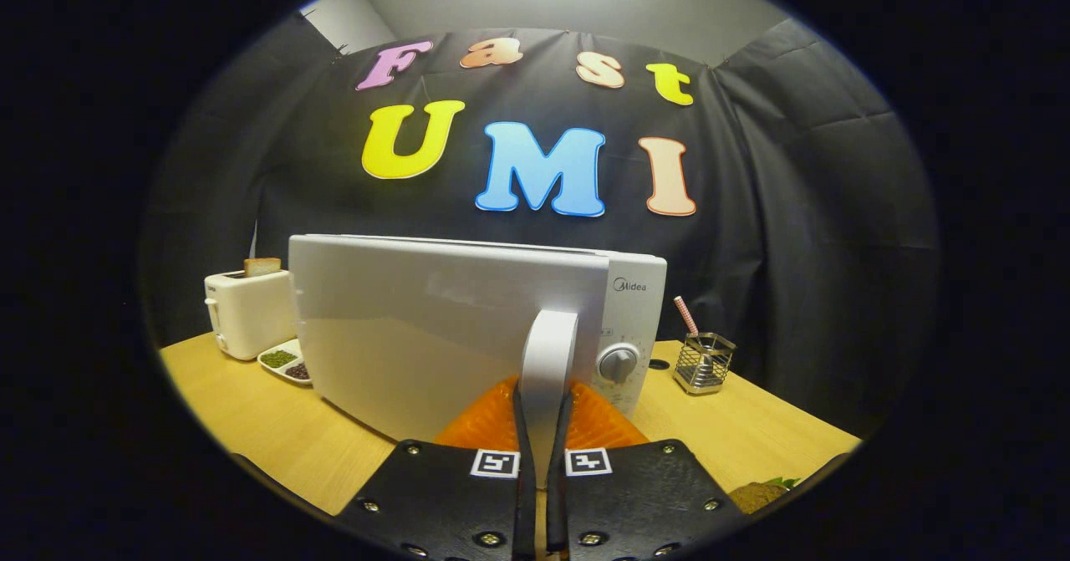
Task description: Open the microwave, put the food inside, and close the microwave door.
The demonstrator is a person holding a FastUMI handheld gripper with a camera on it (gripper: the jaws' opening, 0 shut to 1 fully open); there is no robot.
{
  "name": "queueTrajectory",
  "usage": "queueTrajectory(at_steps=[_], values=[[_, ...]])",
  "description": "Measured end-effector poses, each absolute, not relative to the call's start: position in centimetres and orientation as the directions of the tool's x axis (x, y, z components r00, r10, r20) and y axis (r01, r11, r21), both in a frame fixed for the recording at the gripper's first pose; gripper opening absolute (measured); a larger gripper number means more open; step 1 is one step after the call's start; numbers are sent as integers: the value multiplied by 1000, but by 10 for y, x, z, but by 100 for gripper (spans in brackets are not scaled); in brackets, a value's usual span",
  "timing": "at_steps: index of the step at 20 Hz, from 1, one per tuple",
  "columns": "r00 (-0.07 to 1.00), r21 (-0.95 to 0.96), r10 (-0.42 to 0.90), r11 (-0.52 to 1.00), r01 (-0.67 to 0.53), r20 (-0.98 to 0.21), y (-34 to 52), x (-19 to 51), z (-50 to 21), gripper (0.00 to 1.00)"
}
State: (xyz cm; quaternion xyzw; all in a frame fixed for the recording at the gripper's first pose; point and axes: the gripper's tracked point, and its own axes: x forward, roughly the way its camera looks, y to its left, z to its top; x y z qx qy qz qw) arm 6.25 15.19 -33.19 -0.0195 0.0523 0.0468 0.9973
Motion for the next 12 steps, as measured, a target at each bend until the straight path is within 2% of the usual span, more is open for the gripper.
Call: queueTrajectory(at_steps=[4, 6, 7, 12], values=[[935, 93, 287, 957, -273, -207, 176, 5, -330, 29], [893, 137, 371, 928, -346, -256, 188, -23, -330, 54], [874, 133, 406, 914, -383, -266, 195, -33, -327, 56], [806, 34, 499, 856, -516, -318, 231, -71, -319, 56]])
